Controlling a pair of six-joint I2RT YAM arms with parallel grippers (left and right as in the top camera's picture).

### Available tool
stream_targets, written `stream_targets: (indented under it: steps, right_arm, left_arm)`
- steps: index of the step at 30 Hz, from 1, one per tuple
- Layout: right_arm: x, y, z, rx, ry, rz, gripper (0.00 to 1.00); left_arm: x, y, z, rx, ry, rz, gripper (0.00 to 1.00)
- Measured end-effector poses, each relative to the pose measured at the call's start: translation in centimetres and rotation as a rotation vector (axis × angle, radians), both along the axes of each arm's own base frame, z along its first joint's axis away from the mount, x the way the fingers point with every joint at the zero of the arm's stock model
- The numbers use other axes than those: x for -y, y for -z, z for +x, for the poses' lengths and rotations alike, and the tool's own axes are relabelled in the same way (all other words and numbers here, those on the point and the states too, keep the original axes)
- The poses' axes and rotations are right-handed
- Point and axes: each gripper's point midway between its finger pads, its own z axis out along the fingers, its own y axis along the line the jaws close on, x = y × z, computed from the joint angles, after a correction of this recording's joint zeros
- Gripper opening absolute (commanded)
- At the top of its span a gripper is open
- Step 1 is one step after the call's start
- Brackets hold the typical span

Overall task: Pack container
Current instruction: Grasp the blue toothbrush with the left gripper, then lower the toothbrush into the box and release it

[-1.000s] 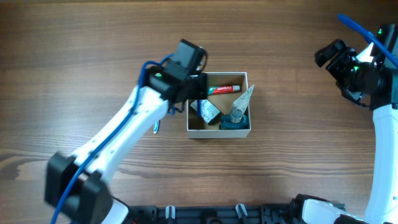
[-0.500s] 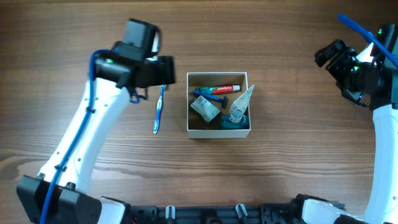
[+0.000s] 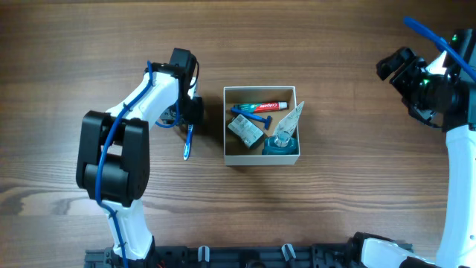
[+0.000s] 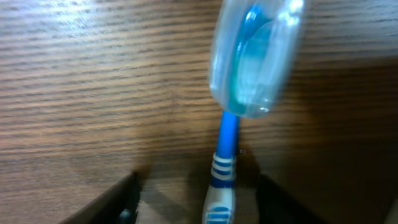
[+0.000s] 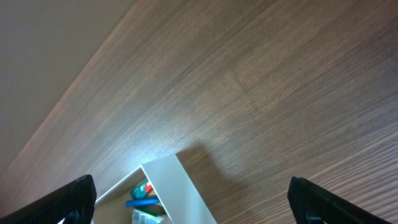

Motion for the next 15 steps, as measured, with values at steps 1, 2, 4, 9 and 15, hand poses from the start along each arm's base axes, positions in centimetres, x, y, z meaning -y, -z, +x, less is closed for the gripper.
stream_targets:
  steps: [1,2,4,9,15]
  right_arm:
    - [0.0,0.0,0.0,0.0,0.0,0.0,1.0]
    - [0.0,0.0,0.0,0.0,0.0,0.0,1.0]
    - [0.0,0.0,0.0,0.0,0.0,0.0,1.0]
    - [0.0,0.0,0.0,0.0,0.0,0.0,1.0]
    - [0.0,0.0,0.0,0.001,0.0,0.0,1.0]
  left_arm:
    - [0.0,0.0,0.0,-0.001,0.0,0.001,0.41]
    - [-0.1,0.0,0.0,0.0,0.002,0.005,0.35]
    - [-0.2,0.0,0.0,0.0,0.01,0.011,0.09]
    - [-0.4,0.0,-0.5,-0.019,0.009,0.021,0.04]
    - [-0.8,-1.4,-2.0,-0.059,0.01,0.03,0.04]
